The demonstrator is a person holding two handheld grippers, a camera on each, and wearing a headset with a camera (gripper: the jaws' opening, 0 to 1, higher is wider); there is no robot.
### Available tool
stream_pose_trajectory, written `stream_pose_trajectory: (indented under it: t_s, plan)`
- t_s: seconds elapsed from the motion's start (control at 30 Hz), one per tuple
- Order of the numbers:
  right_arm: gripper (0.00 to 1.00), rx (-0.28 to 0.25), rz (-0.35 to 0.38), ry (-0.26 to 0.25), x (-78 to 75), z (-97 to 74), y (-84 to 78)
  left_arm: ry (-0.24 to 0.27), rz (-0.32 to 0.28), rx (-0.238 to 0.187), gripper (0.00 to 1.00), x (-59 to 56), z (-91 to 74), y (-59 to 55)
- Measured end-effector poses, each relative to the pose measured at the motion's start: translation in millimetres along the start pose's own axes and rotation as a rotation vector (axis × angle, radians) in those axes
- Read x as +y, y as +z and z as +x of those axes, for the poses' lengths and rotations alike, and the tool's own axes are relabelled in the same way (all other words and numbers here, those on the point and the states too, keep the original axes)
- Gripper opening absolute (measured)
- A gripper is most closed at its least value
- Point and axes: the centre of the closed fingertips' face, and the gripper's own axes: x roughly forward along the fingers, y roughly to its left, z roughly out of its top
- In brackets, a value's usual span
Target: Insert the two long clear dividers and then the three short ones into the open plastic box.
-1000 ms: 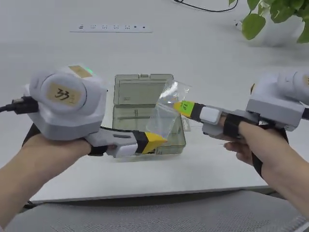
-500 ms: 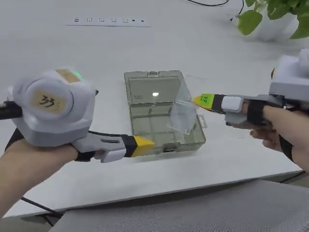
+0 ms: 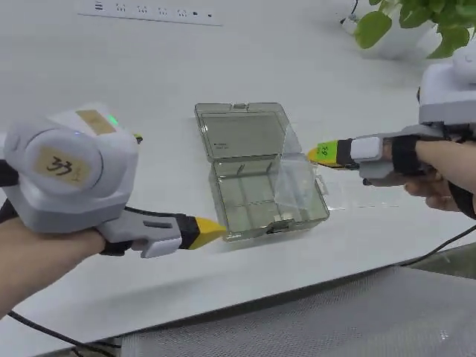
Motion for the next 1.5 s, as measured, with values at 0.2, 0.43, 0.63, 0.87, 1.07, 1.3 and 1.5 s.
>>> stream_pose_trajectory:
  t_s: [0.2,0.43,0.63,0.87,1.07,1.3,1.5]
  plan:
    - [0.02,0.072,0.001,-0.065,-2.2,10.8,4.9,-0.032,-0.017,-0.012,1.0,12.4,-1.3,-6.0]
    - [0.02,0.163,0.015,-0.111,-1.5,23.6,0.8,-0.05,-0.05,-0.027,1.0,24.5,-3.6,-15.7]
    - [0.02,0.224,0.024,-0.134,-3.8,35.7,-1.5,-0.06,-0.078,-0.036,0.99,29.0,-4.4,-23.0]
    - [0.02,0.292,0.009,-0.165,-9.6,44.8,-6.8,-0.057,-0.103,-0.05,0.99,34.8,-4.9,-28.5]
    - [0.02,0.327,-0.007,-0.192,-8.5,47.8,-13.0,-0.056,-0.125,-0.057,0.98,35.7,-4.1,-32.9]
    - [0.02,0.362,-0.028,-0.206,-6.7,53.5,-20.2,-0.053,-0.146,-0.061,0.97,38.4,-5.5,-38.7]
    - [0.02,0.374,-0.029,-0.227,-11.6,55.1,-23.0,-0.046,-0.157,-0.059,0.97,43.2,-6.5,-43.3]
